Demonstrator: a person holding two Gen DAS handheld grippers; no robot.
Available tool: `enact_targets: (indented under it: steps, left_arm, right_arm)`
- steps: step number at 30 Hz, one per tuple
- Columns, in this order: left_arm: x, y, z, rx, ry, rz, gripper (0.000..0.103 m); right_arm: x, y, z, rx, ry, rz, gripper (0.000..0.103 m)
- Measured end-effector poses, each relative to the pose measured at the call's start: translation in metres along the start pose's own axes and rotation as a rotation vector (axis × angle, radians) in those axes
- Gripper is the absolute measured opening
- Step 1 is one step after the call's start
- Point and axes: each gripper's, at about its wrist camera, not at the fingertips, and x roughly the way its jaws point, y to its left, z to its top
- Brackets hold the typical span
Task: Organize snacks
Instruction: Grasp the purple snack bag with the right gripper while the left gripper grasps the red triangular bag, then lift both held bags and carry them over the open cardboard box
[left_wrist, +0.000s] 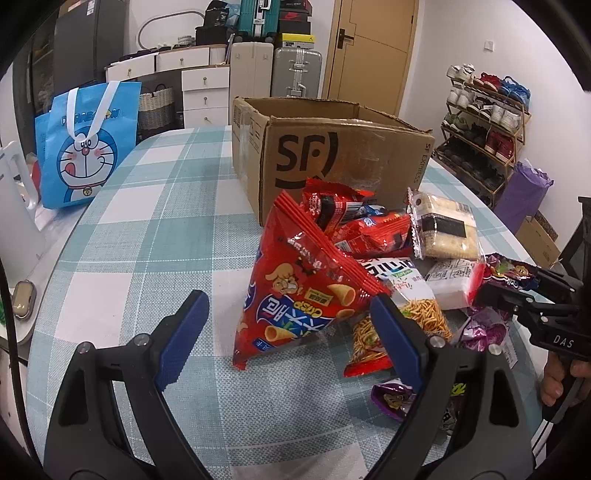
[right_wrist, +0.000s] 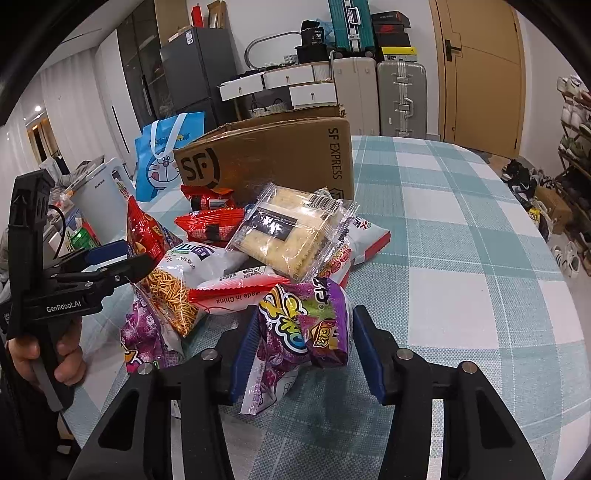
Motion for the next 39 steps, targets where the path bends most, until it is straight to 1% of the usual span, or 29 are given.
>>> enact_targets:
  steps: [8, 13, 15, 16, 17, 19, 25, 31, 39]
  left_arm:
    - [0.005, 0.000, 0.000, -0.003, 0.015, -0.022, 0.089]
    - [0.018, -0.003, 0.006, 0.002, 0.045, -0.008, 0.089]
    - [0.022, -0.002, 0.008, -0.004, 0.051, -0.017, 0.089]
    - [0.023, -0.002, 0.008, -0.006, 0.055, -0.027, 0.086]
    - [0.024, -0.002, 0.008, -0.007, 0.057, -0.030, 0.081]
    - [0.027, -0.001, 0.009, -0.010, 0.065, -0.032, 0.077]
    - [0.024, -0.003, 0.008, 0.000, 0.055, -0.051, 0.066]
    - [0.018, -0.002, 0.005, -0.009, 0.042, -0.062, 0.065]
    - [0.008, -0.004, 0.002, -0.003, 0.020, -0.055, 0.065]
  right_arm:
    - [-0.001, -0.001, 0.000, 0.007, -0.003, 0.002, 0.049]
    - [-0.001, -0.002, 0.000, 0.012, -0.003, 0.004, 0.049]
    - [-0.001, -0.002, 0.000, 0.012, -0.003, 0.004, 0.049]
    - [-0.001, -0.003, 0.000, 0.013, -0.002, 0.005, 0.049]
    - [-0.001, -0.003, 0.000, 0.013, -0.002, 0.005, 0.049]
    - [-0.001, -0.003, 0.000, 0.014, -0.003, 0.006, 0.049]
    - [-0.001, -0.003, 0.000, 0.014, -0.003, 0.006, 0.049]
    - [-0.002, -0.002, 0.000, 0.014, -0.004, 0.007, 0.049]
    - [-0.004, -0.004, 0.000, 0.025, -0.019, 0.006, 0.049]
